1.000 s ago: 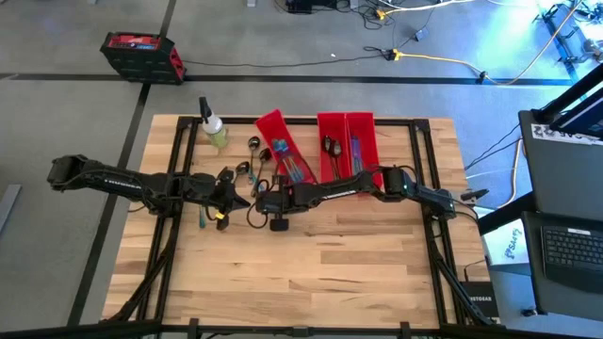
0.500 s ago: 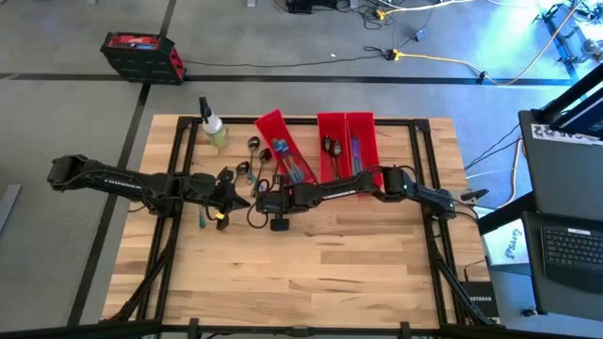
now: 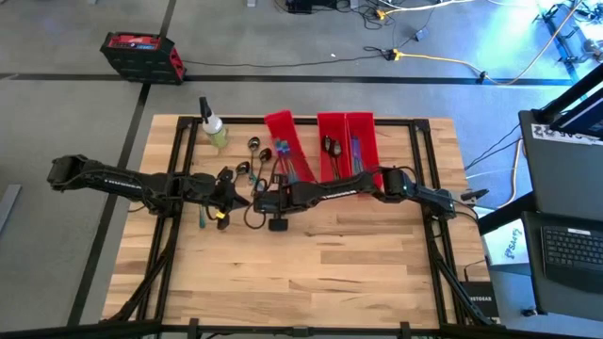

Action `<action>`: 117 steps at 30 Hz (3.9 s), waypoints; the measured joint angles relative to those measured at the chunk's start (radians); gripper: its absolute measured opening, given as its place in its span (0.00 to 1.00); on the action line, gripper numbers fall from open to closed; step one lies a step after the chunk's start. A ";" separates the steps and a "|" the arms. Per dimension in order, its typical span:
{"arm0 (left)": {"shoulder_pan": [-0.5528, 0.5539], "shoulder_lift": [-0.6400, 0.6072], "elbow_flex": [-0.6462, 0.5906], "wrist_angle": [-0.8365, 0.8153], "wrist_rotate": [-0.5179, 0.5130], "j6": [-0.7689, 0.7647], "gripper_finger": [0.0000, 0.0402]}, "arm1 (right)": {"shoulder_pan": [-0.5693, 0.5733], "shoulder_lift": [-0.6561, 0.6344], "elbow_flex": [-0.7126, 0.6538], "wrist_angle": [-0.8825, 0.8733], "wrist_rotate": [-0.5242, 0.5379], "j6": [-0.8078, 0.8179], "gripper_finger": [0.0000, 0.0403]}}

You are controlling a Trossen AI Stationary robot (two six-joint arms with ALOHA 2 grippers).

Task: Sort silverware
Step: Adjust the left red silverware bin, then put the blue knife into the right red silverware bin

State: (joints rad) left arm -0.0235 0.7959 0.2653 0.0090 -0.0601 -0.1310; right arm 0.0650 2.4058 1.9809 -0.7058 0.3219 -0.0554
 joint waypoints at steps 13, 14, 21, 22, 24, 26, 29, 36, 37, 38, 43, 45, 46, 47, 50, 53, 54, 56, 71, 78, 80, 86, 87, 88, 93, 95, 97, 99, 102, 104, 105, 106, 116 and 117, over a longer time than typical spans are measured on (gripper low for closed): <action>0.000 0.000 0.000 0.000 -0.014 -0.018 0.00 | -0.008 0.000 0.244 -0.161 0.184 0.046 0.02; 0.000 0.000 0.000 0.000 -0.016 -0.018 0.00 | -0.016 0.000 0.265 -0.162 0.187 0.016 0.03; 0.000 -0.001 0.000 0.003 -0.060 -0.019 0.00 | -0.150 0.000 0.345 -0.159 0.136 -0.142 0.01; 0.000 -0.002 0.000 0.003 -0.060 -0.020 0.00 | -0.176 0.000 0.346 -0.155 0.090 -0.159 0.01; 0.000 -0.002 0.000 0.003 -0.060 -0.024 0.00 | -0.230 0.000 0.346 -0.139 -0.014 -0.187 0.00; 0.000 -0.002 0.000 0.003 -0.060 -0.028 0.00 | -0.274 0.007 0.347 -0.103 -0.049 -0.247 0.00; 0.000 -0.002 0.000 0.003 -0.060 -0.049 0.00 | -0.329 0.011 0.347 -0.023 -0.137 -0.378 0.00; -0.003 -0.002 0.000 0.003 -0.060 -0.071 0.00 | -0.418 0.015 0.347 0.100 -0.484 -0.470 0.00; -0.003 -0.002 0.000 0.003 -0.060 -0.071 0.00 | -0.425 0.021 0.347 0.101 -0.548 -0.475 0.00; -0.003 -0.002 0.000 0.003 -0.060 -0.071 0.00 | -0.434 0.023 0.347 0.093 -0.580 -0.480 0.00; -0.003 -0.002 0.000 0.003 -0.060 -0.071 0.00 | -0.435 0.028 0.347 -0.043 -0.530 -0.575 0.00; -0.003 -0.002 0.000 0.003 -0.060 -0.070 0.00 | -0.435 0.036 0.347 -0.111 -0.529 -0.588 0.00; -0.002 -0.002 0.000 0.003 -0.061 -0.069 0.00 | -0.437 0.044 0.347 -0.124 -0.522 -0.589 0.00; -0.001 -0.002 0.000 0.003 -0.065 -0.066 0.00 | -0.438 0.047 0.347 -0.145 -0.511 -0.586 0.00; -0.001 -0.002 0.000 0.003 -0.078 -0.063 0.00 | -0.439 0.047 0.347 -0.189 -0.489 -0.582 0.00; -0.001 -0.002 0.000 0.003 -0.085 -0.069 0.00 | -0.439 0.046 0.347 -0.199 -0.445 -0.582 0.00; -0.001 -0.002 0.000 0.001 -0.085 -0.072 0.00 | -0.439 0.044 0.347 -0.204 -0.430 -0.582 0.00; -0.001 -0.002 0.000 0.002 -0.086 -0.078 0.00 | -0.438 0.044 0.347 -0.203 -0.414 -0.581 0.00; -0.002 -0.002 0.000 -0.001 -0.086 -0.117 0.00 | -0.439 0.036 0.351 -0.344 -0.280 -0.553 0.00; -0.002 -0.002 0.000 -0.001 -0.086 -0.105 0.00 | -0.436 0.014 0.346 -0.395 -0.292 -0.501 0.00; -0.002 -0.002 0.000 -0.001 -0.097 -0.104 0.00 | -0.432 0.003 0.345 -0.410 -0.296 -0.499 0.00; -0.002 -0.002 0.000 -0.001 -0.138 -0.104 0.00 | -0.389 -0.032 0.344 -0.349 -0.328 -0.464 0.00; -0.002 -0.002 0.000 -0.001 -0.143 -0.105 0.00 | -0.375 -0.036 0.344 -0.318 -0.342 -0.468 0.00; -0.002 -0.002 0.000 -0.001 -0.146 -0.104 0.00 | -0.357 -0.041 0.344 -0.284 -0.351 -0.473 0.00; -0.002 -0.002 0.000 -0.001 -0.146 -0.105 0.00 | -0.252 -0.047 0.345 -0.226 -0.324 -0.522 0.00; -0.002 -0.002 0.000 -0.003 -0.146 -0.113 0.00 | -0.198 -0.044 0.327 -0.262 -0.230 -0.577 0.00; -0.002 -0.002 0.000 -0.015 -0.146 -0.117 0.00 | -0.147 -0.040 0.305 -0.308 -0.168 -0.643 0.00; -0.002 -0.002 0.000 -0.034 -0.146 -0.116 0.00 | -0.105 -0.039 0.278 -0.308 -0.171 -0.671 0.00; -0.002 -0.002 0.000 -0.055 -0.146 -0.116 0.00 | -0.056 -0.039 0.247 -0.286 -0.205 -0.678 0.00; -0.002 -0.002 0.000 -0.055 -0.145 -0.116 0.00 | -0.035 -0.039 0.216 -0.253 -0.191 -0.685 0.00; -0.002 -0.002 0.000 -0.053 -0.138 -0.115 0.00 | -0.027 -0.039 0.196 -0.231 -0.190 -0.687 0.00; -0.002 -0.002 0.000 -0.051 -0.130 -0.110 0.00 | -0.018 -0.039 0.176 -0.206 -0.182 -0.688 0.00; -0.002 -0.002 0.000 -0.047 -0.124 -0.103 0.00 | -0.033 -0.037 -0.017 -0.042 -0.087 -0.680 0.00; -0.002 -0.002 0.000 -0.045 -0.124 -0.103 0.00 | -0.039 -0.037 -0.023 -0.042 -0.086 -0.680 0.00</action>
State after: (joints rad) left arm -0.0254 0.7944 0.2657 -0.0364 -0.1837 -0.2344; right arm 0.0262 2.3684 1.9579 -0.7481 0.2355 -0.7351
